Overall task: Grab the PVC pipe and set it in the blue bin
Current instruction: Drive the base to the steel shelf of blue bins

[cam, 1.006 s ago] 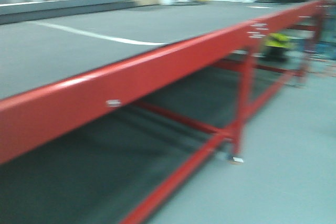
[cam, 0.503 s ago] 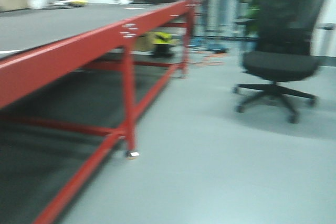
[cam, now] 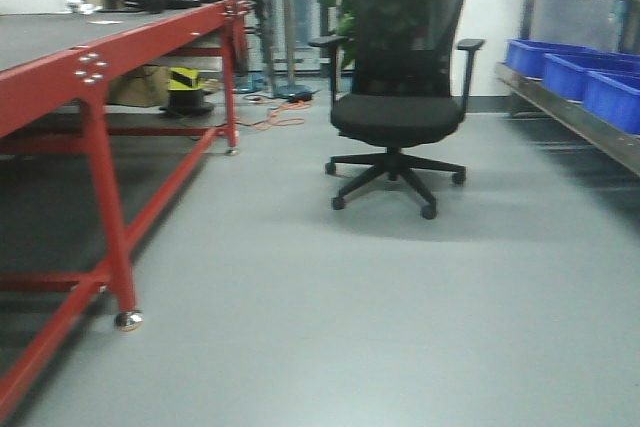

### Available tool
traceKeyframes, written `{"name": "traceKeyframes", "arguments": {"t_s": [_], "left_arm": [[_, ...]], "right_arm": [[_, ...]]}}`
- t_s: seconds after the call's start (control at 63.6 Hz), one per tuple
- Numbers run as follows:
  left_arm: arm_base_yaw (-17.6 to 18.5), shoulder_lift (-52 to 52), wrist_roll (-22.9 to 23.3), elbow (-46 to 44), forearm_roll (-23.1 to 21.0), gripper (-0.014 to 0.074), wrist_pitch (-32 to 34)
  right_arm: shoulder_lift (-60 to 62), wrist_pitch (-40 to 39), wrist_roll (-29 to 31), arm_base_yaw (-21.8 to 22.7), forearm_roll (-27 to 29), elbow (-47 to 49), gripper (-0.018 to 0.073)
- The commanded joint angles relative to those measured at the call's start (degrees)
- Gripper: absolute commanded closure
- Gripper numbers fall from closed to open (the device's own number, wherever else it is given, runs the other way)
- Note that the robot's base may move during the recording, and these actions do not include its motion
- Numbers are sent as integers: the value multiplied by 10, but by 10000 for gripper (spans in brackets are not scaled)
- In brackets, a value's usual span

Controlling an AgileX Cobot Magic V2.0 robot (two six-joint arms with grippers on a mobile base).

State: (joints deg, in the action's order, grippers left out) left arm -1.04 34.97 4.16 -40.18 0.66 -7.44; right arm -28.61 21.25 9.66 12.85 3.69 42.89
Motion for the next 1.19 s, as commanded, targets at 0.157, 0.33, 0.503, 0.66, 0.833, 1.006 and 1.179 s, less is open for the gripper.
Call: {"name": "traceKeyframes", "arguments": {"t_s": [0.157,0.33,0.503,0.66,0.833,1.006,1.179], "left_arm": [[0,-3,5,-1,1,707,14],[0,-3,5,-1,1,707,14],[0,-3,5,-1,1,707,14],[0,-3,5,-1,1,707,14],[0,-3,5,-1,1,707,14],[0,-3,5,-1,1,707,14],[0,-3,5,-1,1,707,14]], "right_arm": [[3,-16,3,0,0,3,727],[3,-16,3,0,0,3,727],[3,-16,3,0,0,3,727],[3,-16,3,0,0,3,727],[3,-16,3,0,0,3,727],[3,-16,3,0,0,3,727],[3,-16,3,0,0,3,727]]}}
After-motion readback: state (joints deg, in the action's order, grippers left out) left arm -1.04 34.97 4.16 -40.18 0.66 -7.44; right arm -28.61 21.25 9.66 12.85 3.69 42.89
